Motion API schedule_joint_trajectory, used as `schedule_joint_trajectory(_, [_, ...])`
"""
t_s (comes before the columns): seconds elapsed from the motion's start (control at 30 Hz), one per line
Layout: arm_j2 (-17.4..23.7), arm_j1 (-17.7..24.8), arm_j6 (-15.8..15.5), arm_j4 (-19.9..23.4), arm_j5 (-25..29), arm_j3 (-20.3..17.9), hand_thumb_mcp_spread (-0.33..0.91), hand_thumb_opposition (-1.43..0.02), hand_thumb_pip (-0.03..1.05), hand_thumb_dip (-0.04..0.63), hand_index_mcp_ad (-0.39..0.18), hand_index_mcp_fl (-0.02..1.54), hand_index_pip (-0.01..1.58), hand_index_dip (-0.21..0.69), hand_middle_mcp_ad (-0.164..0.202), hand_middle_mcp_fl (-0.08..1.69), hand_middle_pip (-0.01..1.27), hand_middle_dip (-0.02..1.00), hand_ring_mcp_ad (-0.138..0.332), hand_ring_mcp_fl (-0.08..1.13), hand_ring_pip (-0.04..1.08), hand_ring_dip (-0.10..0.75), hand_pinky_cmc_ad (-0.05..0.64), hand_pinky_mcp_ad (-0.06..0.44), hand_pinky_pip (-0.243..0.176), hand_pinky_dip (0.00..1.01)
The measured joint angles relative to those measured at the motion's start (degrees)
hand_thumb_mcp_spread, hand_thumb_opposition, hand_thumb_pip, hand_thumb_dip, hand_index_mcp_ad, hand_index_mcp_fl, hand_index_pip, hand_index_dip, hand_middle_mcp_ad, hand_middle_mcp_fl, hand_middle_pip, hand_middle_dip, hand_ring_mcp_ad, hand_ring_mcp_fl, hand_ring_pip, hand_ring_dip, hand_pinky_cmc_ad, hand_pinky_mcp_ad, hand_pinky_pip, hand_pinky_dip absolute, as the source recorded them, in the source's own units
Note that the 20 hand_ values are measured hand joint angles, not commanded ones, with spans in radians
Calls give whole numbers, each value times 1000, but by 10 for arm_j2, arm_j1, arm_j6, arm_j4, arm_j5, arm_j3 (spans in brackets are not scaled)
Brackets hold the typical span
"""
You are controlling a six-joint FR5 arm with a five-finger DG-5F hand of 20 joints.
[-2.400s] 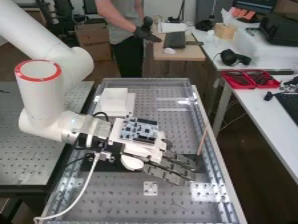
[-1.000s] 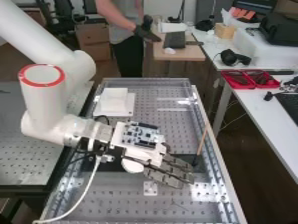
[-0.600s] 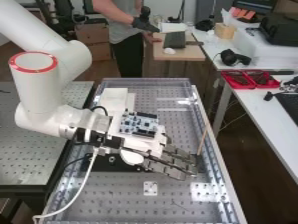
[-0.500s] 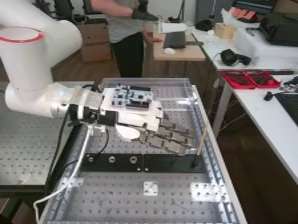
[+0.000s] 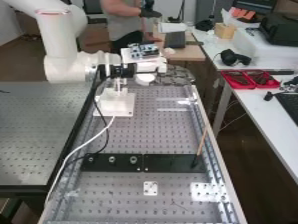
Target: Grab the pcb board and place it in the clear container
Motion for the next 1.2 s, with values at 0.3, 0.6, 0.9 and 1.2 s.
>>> schedule_joint_trajectory(0.3, [-64,64,33,2,29,51,702,-897,391,234,-213,649,1203,330,61,127,138,155,126,61,89,7,328,101,-93,188])
schedule_joint_trajectory(0.6, [-102,83,52,4,112,73,707,-906,391,234,-215,656,1187,337,61,127,138,155,129,63,89,7,328,101,-93,188])
schedule_joint_trajectory(0.9, [-119,92,54,-10,134,79,707,-908,391,234,-215,658,1169,337,61,131,138,155,129,66,87,7,328,101,-89,188])
schedule_joint_trajectory(1.2, [-127,88,52,-48,136,88,648,-881,335,236,-216,323,946,337,61,75,136,155,129,66,94,16,328,101,-89,188])
